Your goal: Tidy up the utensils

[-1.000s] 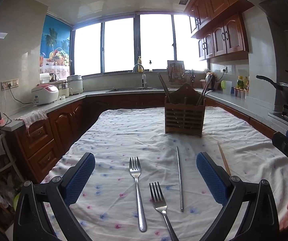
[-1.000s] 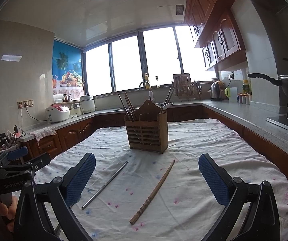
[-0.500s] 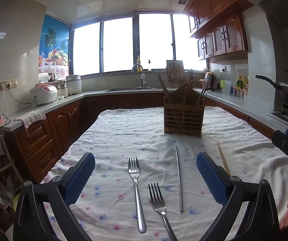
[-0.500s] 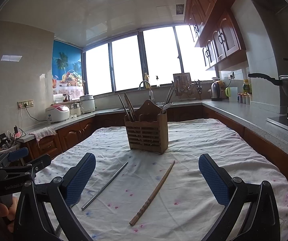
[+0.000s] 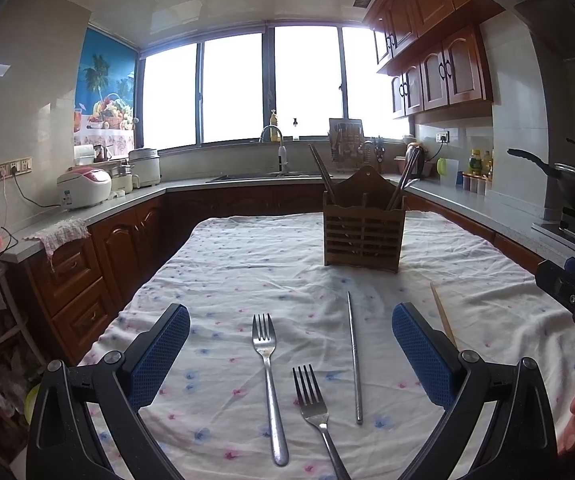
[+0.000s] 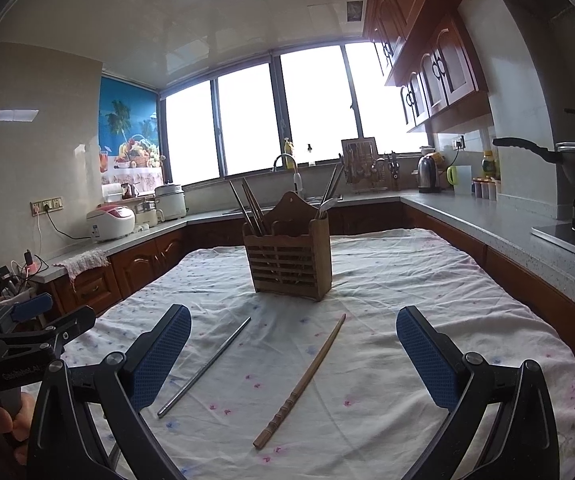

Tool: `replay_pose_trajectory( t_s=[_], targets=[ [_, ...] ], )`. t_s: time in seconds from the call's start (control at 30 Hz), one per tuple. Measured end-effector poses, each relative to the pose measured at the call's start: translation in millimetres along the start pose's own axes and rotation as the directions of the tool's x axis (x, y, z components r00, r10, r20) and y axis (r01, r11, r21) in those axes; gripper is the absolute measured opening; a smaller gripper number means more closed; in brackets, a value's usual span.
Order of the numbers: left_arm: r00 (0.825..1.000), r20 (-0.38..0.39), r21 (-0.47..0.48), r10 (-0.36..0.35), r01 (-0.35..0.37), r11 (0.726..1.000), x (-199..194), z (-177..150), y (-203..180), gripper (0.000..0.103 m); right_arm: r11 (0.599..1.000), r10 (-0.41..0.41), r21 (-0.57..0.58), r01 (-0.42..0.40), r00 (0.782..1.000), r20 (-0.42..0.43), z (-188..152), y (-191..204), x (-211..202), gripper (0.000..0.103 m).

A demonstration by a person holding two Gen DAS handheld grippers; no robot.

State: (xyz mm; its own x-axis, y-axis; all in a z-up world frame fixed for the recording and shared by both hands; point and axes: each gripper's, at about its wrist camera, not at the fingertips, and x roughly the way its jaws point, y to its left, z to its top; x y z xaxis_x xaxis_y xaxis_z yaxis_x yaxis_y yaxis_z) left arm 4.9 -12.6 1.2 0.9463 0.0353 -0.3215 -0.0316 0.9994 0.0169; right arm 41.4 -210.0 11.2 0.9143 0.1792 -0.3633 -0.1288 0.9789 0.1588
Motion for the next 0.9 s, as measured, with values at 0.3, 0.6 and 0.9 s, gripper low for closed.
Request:
replay_pose_trajectory(
  t_s=[0.3,0.6,0.9],
  targets=[
    [1.000,-0.001,0.006,-0.005,0.005,1.000,1,4,-2,0.102,1.000,-0.001,0.010,0.002,1.000,-0.025,2,-3,7,0.103],
    [1.000,-0.009,0.001,-0.021,0.021,1.000,4,5,-5,0.102,1.000,-0.008,0.015,0.008,0.998,-0.055,0,-6,16,0.103],
    [0.999,-0.017,-0.004,-0.037,0.037,0.999,5,7,-10,0.102,0.999,-0.026,0.030,0.029,0.997,-0.078,0,-11,21,0.103]
  ],
)
